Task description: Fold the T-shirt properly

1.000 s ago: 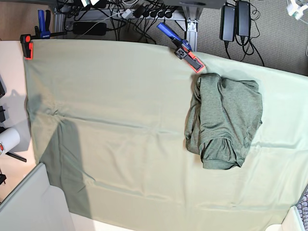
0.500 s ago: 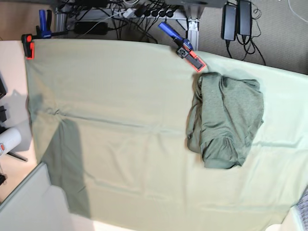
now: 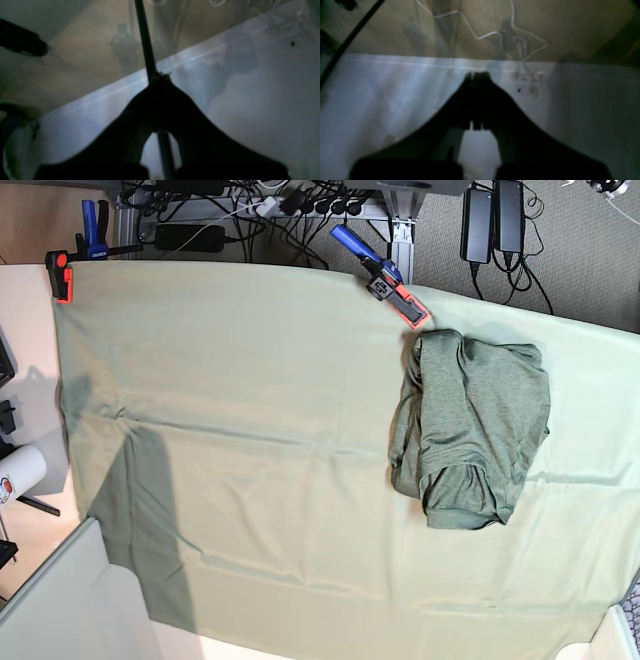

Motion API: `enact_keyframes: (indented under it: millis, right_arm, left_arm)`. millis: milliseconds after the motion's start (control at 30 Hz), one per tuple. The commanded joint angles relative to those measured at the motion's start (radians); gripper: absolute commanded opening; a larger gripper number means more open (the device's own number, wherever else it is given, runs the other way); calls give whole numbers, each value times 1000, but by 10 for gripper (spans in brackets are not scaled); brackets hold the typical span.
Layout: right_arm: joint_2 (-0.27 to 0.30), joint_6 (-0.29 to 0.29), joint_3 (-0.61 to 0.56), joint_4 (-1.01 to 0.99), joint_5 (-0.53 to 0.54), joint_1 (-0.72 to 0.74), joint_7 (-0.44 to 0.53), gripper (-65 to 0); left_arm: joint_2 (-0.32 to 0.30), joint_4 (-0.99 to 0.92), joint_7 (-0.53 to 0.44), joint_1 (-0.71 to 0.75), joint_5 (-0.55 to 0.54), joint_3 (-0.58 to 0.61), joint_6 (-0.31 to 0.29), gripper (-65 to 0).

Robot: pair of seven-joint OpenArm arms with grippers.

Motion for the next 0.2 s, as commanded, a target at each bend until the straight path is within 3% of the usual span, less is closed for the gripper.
enact_keyframes:
  millis: [0,167]
  right_arm:
    - [9,-4,3,-16,3,4,-10,-650]
    - [6,-4,2,-100,2,95,-14,-650]
  left_arm:
    - [1,-6,14,12,0,0,-3,-650]
    - [45,-10,-16,3,0,0,-3,-650]
